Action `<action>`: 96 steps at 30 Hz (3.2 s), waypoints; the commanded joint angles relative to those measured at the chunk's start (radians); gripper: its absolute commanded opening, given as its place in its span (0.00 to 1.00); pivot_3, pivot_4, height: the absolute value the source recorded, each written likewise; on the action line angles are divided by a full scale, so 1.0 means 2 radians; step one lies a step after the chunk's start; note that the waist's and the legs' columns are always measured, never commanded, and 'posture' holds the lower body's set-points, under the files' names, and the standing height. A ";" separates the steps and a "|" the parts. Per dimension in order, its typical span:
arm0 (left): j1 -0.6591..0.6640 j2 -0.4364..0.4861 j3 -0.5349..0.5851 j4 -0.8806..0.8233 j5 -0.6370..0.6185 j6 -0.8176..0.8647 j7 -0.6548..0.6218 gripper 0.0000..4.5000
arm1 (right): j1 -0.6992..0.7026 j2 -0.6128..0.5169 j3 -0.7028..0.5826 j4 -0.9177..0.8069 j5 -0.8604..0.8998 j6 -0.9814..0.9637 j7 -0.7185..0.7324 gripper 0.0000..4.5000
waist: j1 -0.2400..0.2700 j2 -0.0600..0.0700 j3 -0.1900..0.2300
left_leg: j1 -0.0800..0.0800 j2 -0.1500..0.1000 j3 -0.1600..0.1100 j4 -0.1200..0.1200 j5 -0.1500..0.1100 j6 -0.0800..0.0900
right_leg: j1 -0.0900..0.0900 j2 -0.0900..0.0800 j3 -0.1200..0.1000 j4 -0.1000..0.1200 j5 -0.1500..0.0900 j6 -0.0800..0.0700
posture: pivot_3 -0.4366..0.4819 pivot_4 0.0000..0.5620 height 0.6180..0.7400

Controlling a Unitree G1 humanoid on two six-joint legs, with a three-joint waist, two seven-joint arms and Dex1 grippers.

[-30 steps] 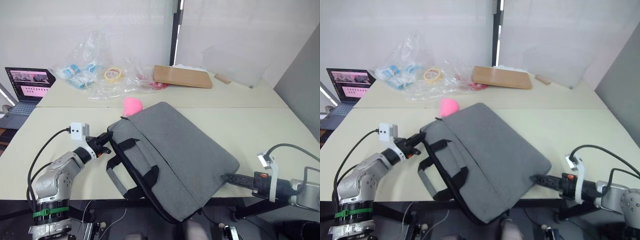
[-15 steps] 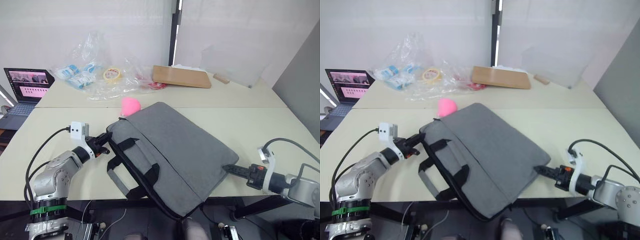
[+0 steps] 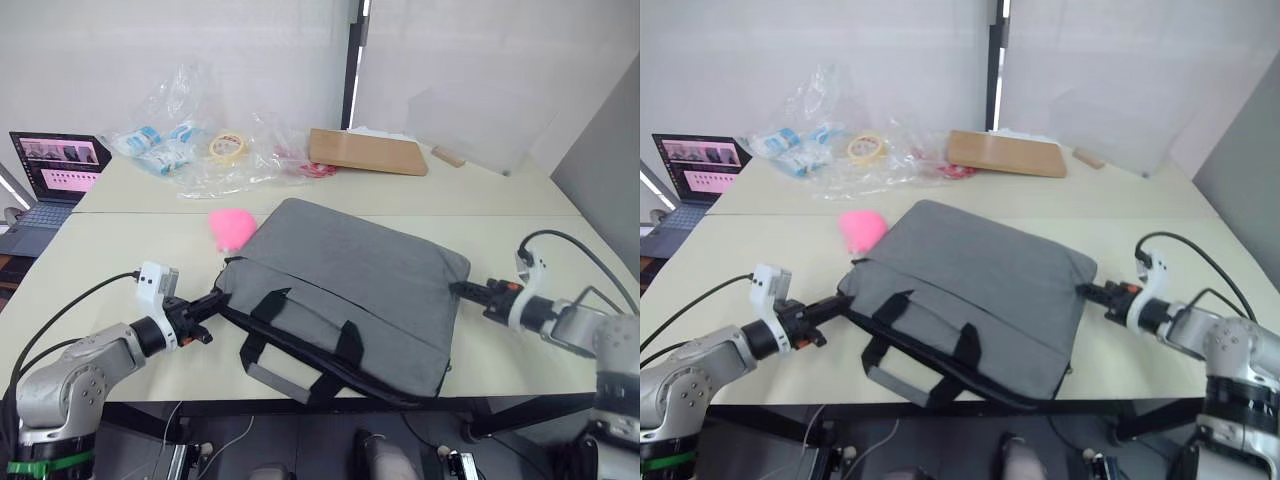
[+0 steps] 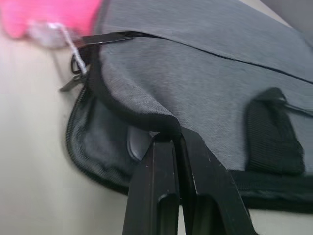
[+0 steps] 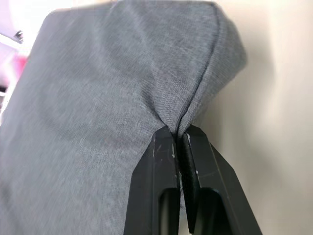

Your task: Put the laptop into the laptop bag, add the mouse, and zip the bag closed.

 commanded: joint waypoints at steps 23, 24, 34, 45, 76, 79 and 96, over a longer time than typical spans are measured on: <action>-0.102 0.109 -0.014 0.204 0.030 -0.069 -0.153 0.99 | 0.133 -0.190 0.028 -0.071 0.036 0.059 0.304 1.00 | -0.001 0.001 0.000 | 0.004 0.003 0.003 -0.006 0.003 -0.005 | 0.001 0.002 0.000 0.001 -0.001 -0.002 | 0.48 0.27 1.00; -0.115 0.107 -0.024 0.217 0.037 -0.073 -0.159 0.99 | 0.147 -0.190 0.025 -0.082 0.043 0.066 0.309 1.00 | -0.001 0.000 0.000 | 0.004 0.003 0.003 -0.006 0.002 -0.005 | 0.001 0.002 0.000 0.001 -0.001 -0.002 | 0.48 0.27 1.00; -0.205 0.090 -0.094 0.328 0.081 -0.080 -0.203 0.99 | 0.206 -0.124 0.014 -0.159 0.077 0.094 0.263 1.00 | -0.001 0.000 0.000 | 0.004 0.003 0.002 -0.006 0.002 -0.004 | 0.001 0.002 0.001 0.001 -0.001 -0.002 | 0.48 0.27 1.00; -0.222 0.087 -0.123 0.355 0.118 -0.101 -0.236 0.73 | 0.201 -0.054 -0.003 -0.175 0.110 0.110 0.195 0.82 | -0.001 -0.001 -0.001 | 0.004 0.003 0.002 -0.005 0.002 -0.003 | 0.001 0.002 0.001 0.001 -0.001 -0.002 | 0.48 0.27 1.00; -0.079 0.036 -0.048 0.094 0.029 0.015 -0.120 0.00 | 0.083 -0.096 0.023 -0.069 0.048 0.061 0.184 0.01 | 0.002 -0.001 0.000 | 0.003 0.002 0.003 -0.005 0.001 -0.002 | 0.000 0.002 0.001 0.000 -0.001 -0.002 | 0.48 0.27 1.00; -0.067 0.041 -0.048 0.080 0.023 0.020 -0.123 0.00 | 0.071 -0.090 0.016 -0.051 0.038 0.050 0.176 0.01 | -0.001 -0.001 0.000 | 0.004 0.002 0.003 -0.006 0.001 -0.002 | 0.000 0.002 0.001 0.000 -0.001 -0.002 | 0.48 0.27 1.00; -0.055 0.057 -0.041 0.073 0.022 0.020 -0.118 0.00 | 0.054 -0.077 0.021 -0.040 0.022 0.042 0.173 0.01 | -0.003 0.000 0.000 | 0.004 0.002 0.003 -0.006 0.001 -0.003 | 0.000 0.002 0.001 0.000 -0.001 -0.002 | 0.48 0.27 1.00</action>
